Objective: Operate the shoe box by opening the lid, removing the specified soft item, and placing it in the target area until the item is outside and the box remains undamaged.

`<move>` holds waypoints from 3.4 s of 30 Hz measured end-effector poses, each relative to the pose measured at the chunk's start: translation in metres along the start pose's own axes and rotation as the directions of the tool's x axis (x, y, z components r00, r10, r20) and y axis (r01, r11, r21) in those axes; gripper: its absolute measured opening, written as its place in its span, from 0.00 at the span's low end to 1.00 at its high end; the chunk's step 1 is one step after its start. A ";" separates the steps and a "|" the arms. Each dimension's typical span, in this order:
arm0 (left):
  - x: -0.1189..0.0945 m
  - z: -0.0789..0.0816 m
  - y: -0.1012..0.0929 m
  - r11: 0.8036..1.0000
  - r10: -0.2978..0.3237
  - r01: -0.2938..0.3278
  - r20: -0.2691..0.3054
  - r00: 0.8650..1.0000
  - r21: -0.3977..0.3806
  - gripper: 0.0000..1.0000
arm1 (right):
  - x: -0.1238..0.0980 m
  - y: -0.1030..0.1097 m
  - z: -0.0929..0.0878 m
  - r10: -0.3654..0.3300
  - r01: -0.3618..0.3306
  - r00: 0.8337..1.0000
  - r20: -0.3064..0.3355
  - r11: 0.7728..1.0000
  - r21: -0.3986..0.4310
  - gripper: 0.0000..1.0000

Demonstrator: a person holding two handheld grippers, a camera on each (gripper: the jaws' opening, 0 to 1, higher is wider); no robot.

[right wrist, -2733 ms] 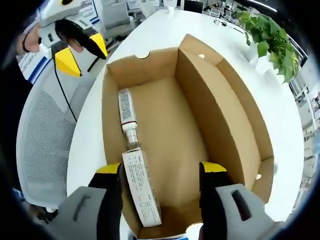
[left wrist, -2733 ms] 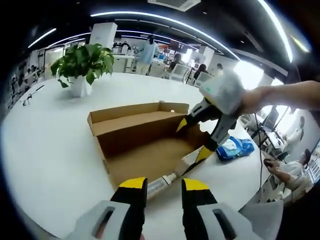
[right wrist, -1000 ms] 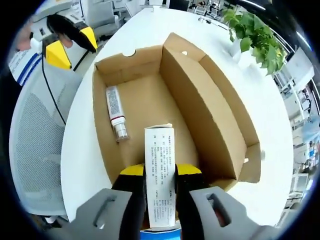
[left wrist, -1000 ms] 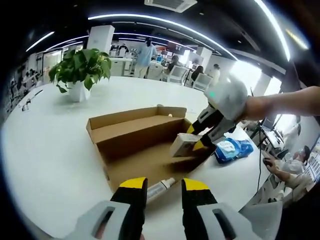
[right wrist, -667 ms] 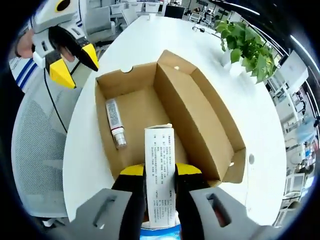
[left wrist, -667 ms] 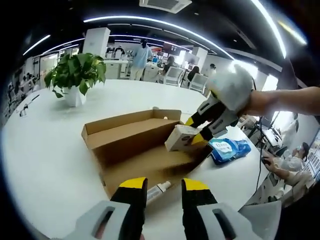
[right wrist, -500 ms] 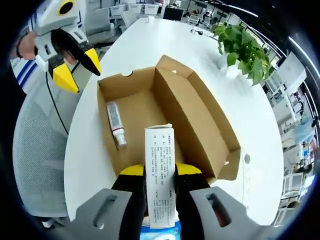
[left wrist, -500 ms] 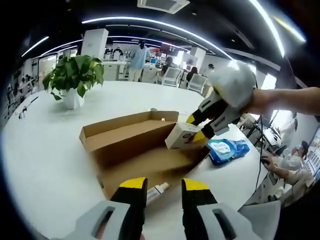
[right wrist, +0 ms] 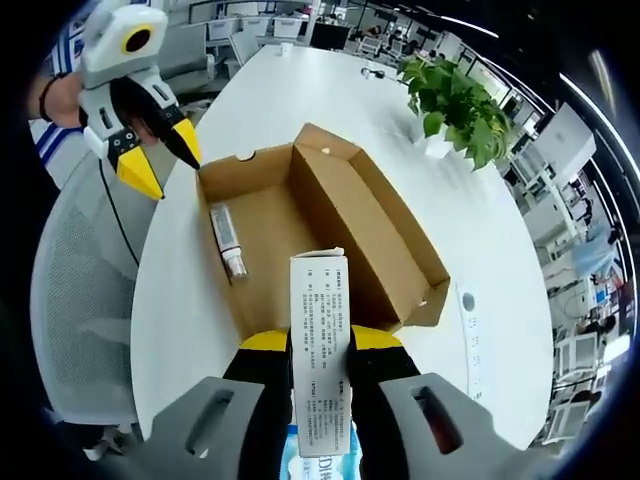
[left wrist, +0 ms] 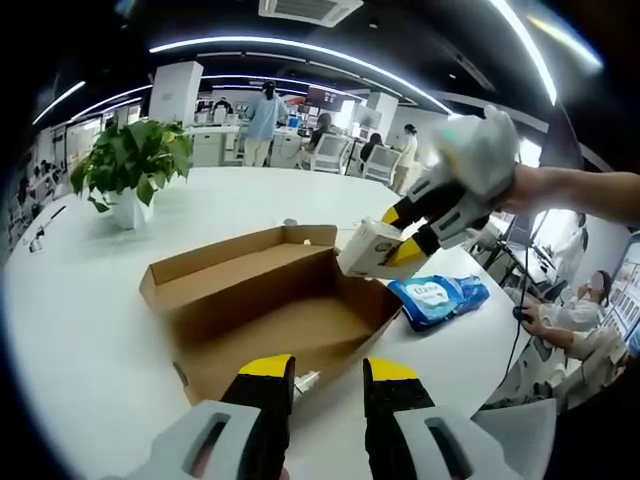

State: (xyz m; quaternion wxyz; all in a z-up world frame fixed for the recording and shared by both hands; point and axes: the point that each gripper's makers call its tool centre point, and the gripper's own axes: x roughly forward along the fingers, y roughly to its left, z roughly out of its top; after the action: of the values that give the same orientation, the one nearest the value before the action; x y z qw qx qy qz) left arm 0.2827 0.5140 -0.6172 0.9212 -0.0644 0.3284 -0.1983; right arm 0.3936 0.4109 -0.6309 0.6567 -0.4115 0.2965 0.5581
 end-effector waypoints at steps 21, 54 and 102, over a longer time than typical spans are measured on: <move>0.020 0.002 -0.028 0.997 -0.042 0.044 -0.032 0.999 0.058 0.28 | -0.047 0.004 -0.112 -0.058 0.069 0.994 -0.094 0.990 0.125 0.18; 0.071 0.016 -0.101 0.986 -0.115 0.123 -0.077 0.990 0.116 0.28 | -0.140 0.020 -0.287 -0.122 0.186 0.965 -0.232 0.943 0.277 0.18; 0.078 0.016 -0.081 1.000 -0.005 0.008 -0.088 0.996 0.030 0.28 | -0.111 -0.058 -0.358 -0.069 0.132 0.937 -0.344 0.978 0.162 0.18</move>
State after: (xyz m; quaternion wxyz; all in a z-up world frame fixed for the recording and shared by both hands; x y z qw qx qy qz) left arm 0.3214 0.4080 -0.6301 0.9061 -0.0427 0.3655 -0.2088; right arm 0.4526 0.0422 -0.6986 0.6592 -0.4532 0.4327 0.4156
